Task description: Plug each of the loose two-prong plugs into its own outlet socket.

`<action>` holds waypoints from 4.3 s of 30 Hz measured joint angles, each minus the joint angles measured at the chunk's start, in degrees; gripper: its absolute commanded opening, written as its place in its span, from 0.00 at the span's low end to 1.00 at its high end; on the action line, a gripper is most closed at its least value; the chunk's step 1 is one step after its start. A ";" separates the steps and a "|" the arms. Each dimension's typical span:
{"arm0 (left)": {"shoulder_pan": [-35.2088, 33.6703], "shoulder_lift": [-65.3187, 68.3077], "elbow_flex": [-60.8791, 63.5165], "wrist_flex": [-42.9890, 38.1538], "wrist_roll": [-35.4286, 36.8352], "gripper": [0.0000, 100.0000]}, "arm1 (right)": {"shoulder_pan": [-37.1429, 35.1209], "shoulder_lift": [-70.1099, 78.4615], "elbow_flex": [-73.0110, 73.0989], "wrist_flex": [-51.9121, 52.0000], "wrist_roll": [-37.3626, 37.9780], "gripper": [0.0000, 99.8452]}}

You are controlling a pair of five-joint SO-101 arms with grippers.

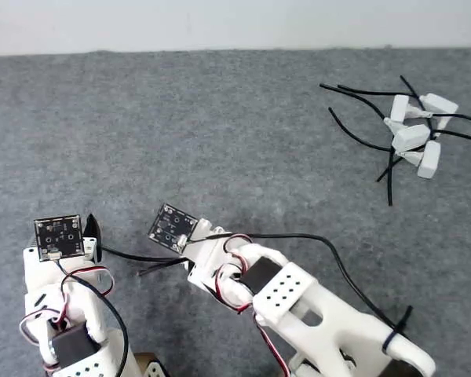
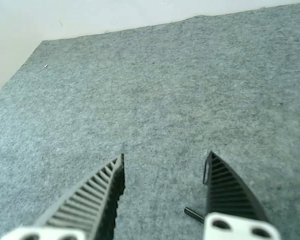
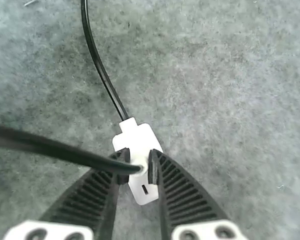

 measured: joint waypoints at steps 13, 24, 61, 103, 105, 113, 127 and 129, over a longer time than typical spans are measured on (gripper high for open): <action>0.00 0.00 0.00 0.00 0.00 0.24 | 2.20 12.57 -5.45 -5.89 -0.35 0.01; 0.00 0.00 0.00 0.00 0.00 0.24 | 2.29 19.08 -11.16 -3.69 -0.35 0.01; 10.37 0.00 -33.58 18.55 -1.93 0.24 | 16.09 4.04 -74.02 66.37 -0.79 0.21; 19.25 -0.09 5.63 5.98 -1.93 0.24 | 51.25 -72.44 23.56 35.43 3.69 0.21; 20.66 -0.09 5.63 7.03 -1.93 0.24 | 50.81 -72.44 26.55 34.46 1.93 0.21; 27.34 -0.09 5.63 12.13 -4.66 0.20 | 45.71 -72.53 35.08 30.33 1.32 0.21; 28.13 -0.09 5.63 13.63 -8.26 0.20 | 45.71 -72.44 35.87 35.69 8.09 0.21; 28.04 -0.09 5.63 13.63 -8.26 0.20 | 45.71 -72.44 35.87 38.07 8.09 0.21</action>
